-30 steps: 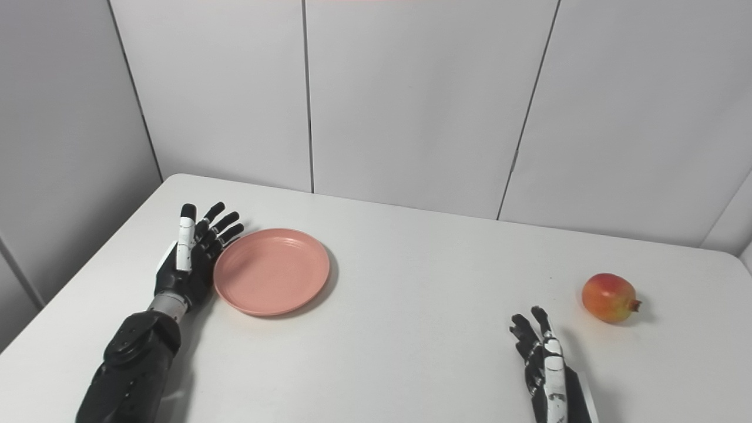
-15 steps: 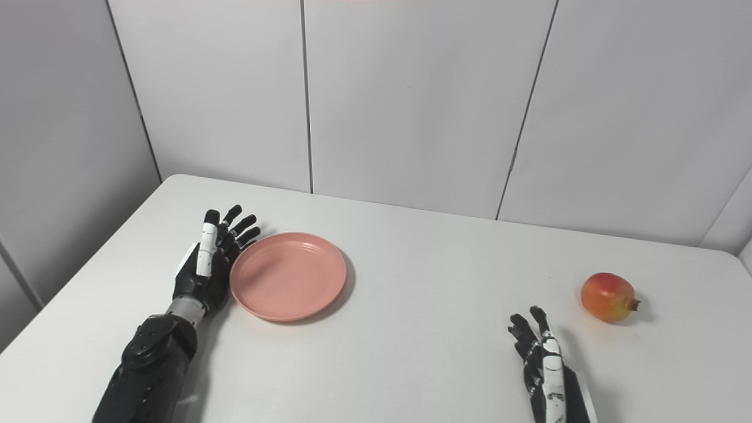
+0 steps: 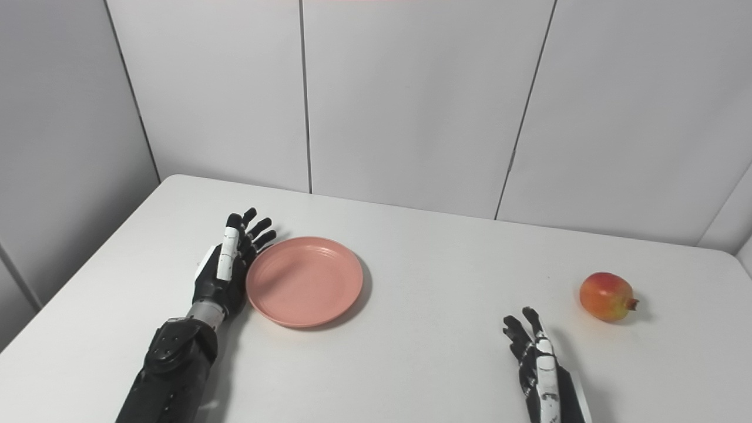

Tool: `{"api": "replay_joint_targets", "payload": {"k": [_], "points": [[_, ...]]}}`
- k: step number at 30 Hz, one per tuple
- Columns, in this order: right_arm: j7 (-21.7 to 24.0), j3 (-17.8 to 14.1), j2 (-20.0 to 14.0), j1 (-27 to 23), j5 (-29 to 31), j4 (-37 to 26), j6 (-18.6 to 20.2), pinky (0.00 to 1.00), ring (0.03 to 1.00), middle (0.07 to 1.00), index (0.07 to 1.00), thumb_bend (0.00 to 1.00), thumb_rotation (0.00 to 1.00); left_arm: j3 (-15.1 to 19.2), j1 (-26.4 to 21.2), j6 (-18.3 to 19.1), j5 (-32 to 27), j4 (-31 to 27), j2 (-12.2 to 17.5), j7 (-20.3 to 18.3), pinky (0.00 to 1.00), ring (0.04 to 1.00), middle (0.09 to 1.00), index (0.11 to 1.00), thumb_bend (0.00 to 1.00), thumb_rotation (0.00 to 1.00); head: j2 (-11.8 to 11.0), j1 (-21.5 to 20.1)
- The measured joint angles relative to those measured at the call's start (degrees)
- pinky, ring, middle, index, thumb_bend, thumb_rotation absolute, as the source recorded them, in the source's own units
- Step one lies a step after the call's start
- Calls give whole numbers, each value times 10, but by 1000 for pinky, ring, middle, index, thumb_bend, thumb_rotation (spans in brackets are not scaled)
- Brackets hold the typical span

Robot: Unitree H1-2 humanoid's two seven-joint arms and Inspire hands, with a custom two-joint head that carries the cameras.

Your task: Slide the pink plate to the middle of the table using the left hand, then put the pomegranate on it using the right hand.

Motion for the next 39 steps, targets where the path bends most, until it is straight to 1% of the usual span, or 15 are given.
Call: {"api": "replay_joint_targets", "payload": {"k": [8, 12, 17, 20, 23, 28, 31, 37, 39], "points": [[0, 0, 3, 2, 1, -3, 3, 980, 924, 876, 950, 802, 1000, -1, -1, 0, 0, -2, -10, 2, 907, 916, 925, 990, 997, 912, 2, -4], [-1, 0, 4, 3, 0, -4, 4, 976, 920, 871, 947, 801, 1000, -6, -1, 8, 3, -10, -20, 9, 899, 918, 927, 976, 973, 921, 4, -7], [-1, 2, 6, 4, 0, -5, 6, 982, 926, 876, 949, 806, 1000, -16, -1, 12, 7, -14, -34, 10, 917, 922, 924, 966, 979, 903, 7, -14], [-1, 3, 7, 4, 0, -5, 6, 977, 922, 874, 947, 812, 1000, -20, -1, 22, 10, -21, -40, 10, 905, 914, 920, 964, 986, 892, 8, -17], [-1, 5, 8, 4, -1, -6, 6, 975, 919, 873, 946, 817, 1000, -24, -1, 23, 13, -22, -46, 10, 892, 904, 912, 967, 990, 903, 11, -22], [-2, 7, 12, 5, -6, -7, 6, 972, 914, 870, 945, 827, 1000, -30, -1, 37, 15, -30, -58, 11, 875, 893, 899, 962, 953, 913, 12, -29], [-2, 8, 14, 6, -8, -8, 7, 983, 919, 872, 946, 825, 1000, -33, -1, 44, 17, -34, -66, 15, 886, 893, 895, 965, 957, 913, 16, -39], [-7, 9, 20, 7, -12, -12, 12, 972, 914, 866, 940, 820, 998, -40, -1, 46, 17, -36, -77, 16, 883, 890, 892, 961, 956, 903, 21, -52], [-11, 11, 21, 7, -15, -13, 14, 972, 913, 866, 937, 823, 993, -43, -1, 47, 17, -36, -78, 16, 864, 886, 892, 962, 962, 902, 22, -54]]}}
